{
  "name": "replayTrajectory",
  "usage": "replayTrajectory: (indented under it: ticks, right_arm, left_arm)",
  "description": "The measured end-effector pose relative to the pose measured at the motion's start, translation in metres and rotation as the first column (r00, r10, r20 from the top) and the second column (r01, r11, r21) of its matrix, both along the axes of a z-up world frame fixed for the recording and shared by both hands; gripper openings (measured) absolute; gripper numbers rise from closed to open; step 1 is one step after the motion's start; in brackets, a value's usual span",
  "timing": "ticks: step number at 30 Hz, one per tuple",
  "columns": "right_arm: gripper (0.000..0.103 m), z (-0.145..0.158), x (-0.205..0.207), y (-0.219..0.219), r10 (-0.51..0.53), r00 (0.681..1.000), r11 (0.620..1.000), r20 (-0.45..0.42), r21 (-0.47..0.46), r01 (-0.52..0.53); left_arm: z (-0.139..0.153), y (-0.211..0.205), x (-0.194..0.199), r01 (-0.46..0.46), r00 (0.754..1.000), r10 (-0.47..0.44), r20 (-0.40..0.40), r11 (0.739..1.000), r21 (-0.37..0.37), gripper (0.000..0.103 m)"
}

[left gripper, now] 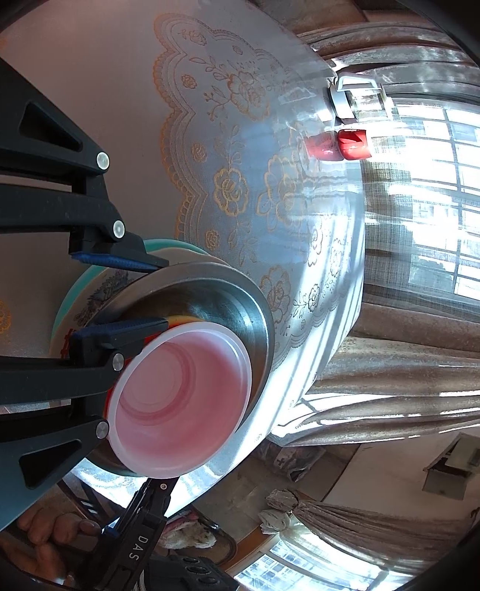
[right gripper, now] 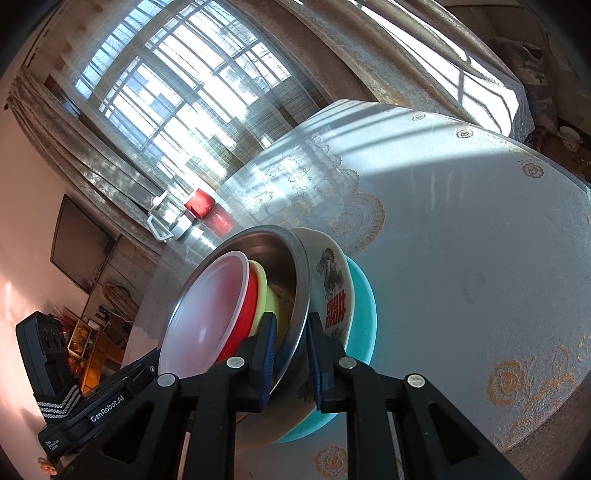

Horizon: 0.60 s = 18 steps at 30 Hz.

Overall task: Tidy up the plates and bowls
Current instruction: 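Lift the steel bowl with nested bowls and lower it onto the plate stack, then open the left tool and pull it back from the steel bowl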

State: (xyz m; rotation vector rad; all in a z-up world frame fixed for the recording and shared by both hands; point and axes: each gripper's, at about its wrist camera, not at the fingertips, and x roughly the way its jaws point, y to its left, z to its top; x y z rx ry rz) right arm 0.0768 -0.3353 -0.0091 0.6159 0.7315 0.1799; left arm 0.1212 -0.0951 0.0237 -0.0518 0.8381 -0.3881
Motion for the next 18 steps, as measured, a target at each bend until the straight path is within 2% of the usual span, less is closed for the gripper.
replayTrajectory:
  ticks: [7,10,15,18]
  right_arm:
    - [0.016,0.001,0.0,0.005,0.01,1.0,1.0,0.002,0.006,-0.01]
    - [0.019,0.001,-0.002,0.004,0.016,1.0,1.0,-0.002,0.005,-0.016]
    - [0.027,0.001,-0.008,-0.002,0.004,1.0,0.999,0.004,0.032,-0.004]
    - [0.027,0.002,-0.012,-0.004,-0.004,1.0,1.0,0.01,0.019,0.003]
  left_arm:
    - [0.002,0.001,-0.003,-0.02,1.0,0.02,0.019,1.0,0.016,0.025]
    - [0.004,0.004,-0.004,-0.022,0.999,0.022,0.023,1.0,0.009,0.025]
    - [0.005,0.013,-0.009,-0.034,0.999,0.034,0.019,0.999,-0.031,0.025]
    - [0.006,0.016,-0.012,-0.04,0.999,0.041,0.029,0.998,-0.042,0.025]
